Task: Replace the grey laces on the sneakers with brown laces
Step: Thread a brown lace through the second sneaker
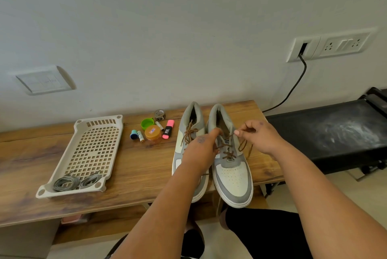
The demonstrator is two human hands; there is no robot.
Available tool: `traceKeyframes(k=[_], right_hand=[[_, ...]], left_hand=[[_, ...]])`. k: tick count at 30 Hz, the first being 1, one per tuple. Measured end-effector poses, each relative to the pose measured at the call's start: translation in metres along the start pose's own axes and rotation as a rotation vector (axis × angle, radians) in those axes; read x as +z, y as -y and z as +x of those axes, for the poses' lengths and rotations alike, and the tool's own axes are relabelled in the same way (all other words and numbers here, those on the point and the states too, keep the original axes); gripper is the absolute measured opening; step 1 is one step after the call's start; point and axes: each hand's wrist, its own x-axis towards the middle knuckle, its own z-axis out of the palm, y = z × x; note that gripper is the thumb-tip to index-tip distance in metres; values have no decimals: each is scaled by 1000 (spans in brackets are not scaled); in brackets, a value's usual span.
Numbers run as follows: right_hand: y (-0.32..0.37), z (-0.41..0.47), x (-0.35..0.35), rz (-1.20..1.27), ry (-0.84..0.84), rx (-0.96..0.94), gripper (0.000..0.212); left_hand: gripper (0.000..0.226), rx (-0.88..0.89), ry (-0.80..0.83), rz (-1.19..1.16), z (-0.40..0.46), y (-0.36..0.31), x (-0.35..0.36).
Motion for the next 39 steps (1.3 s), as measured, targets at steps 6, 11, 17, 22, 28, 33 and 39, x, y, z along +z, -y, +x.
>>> traceKeyframes(k=[6,11,17,22,28,33,39], right_hand=[[0,1,-1,-3,-25,-3,16],[0,-2,-16,-248,83,90,28],[-1,0,-21,57,-251,31,14],[24,-4,-19,99,-166,-155,52],[39,-19,-10,-167,131,-105,36],[52,-33,0,-132,187,-183,18],[16,-25,-14,-295,58,34,9]], left_hand=[[45,-14,27,32,-1,-2,-3],[64,-60,82,-96,-4,-5,-4],[29,-167,181,-220,-9,-4,-33],[33,-207,264,-197,-20,-4,-60],[33,-292,180,-669,-27,-11,-66],[35,-268,147,-872,-34,-28,-71],[28,-250,83,-997,-42,-22,-84]])
